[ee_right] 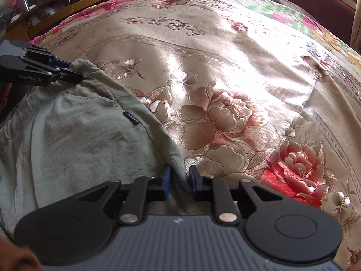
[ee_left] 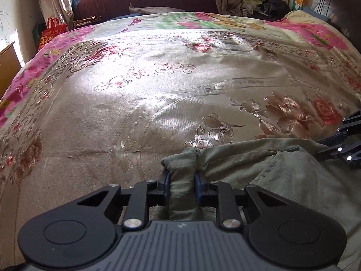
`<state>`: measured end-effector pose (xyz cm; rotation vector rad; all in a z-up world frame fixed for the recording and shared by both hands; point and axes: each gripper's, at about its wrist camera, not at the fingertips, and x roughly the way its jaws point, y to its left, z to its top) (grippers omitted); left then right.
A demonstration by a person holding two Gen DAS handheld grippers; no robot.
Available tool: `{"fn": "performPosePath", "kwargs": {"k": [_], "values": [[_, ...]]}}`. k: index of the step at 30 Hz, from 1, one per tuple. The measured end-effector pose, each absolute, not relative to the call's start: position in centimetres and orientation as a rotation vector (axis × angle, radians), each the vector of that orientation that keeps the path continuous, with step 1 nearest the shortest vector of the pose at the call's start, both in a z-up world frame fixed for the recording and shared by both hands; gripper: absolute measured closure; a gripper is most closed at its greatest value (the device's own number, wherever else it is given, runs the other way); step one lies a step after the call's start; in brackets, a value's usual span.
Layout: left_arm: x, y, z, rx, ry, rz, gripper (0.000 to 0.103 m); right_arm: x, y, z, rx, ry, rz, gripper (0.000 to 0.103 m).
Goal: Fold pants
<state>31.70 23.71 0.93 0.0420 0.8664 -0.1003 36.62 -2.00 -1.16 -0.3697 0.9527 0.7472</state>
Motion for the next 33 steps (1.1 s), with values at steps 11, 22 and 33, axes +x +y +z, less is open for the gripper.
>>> {"fn": "performPosePath", "kwargs": {"k": [11,22,33], "values": [[24.4,23.6,7.7,-0.090,0.650,-0.239,0.071,37.4,-2.2,-1.4,-0.365,0.949,0.827,0.049],[23.6,23.6,8.7,-0.062,0.640,-0.204,0.071,34.7,-2.4,2.2,-0.413,0.897,0.692,0.101],[17.6,27.5,11.1,-0.189,0.506,-0.166,0.080,18.6,-5.3,13.6,-0.246,0.698,0.771,0.101]]}}
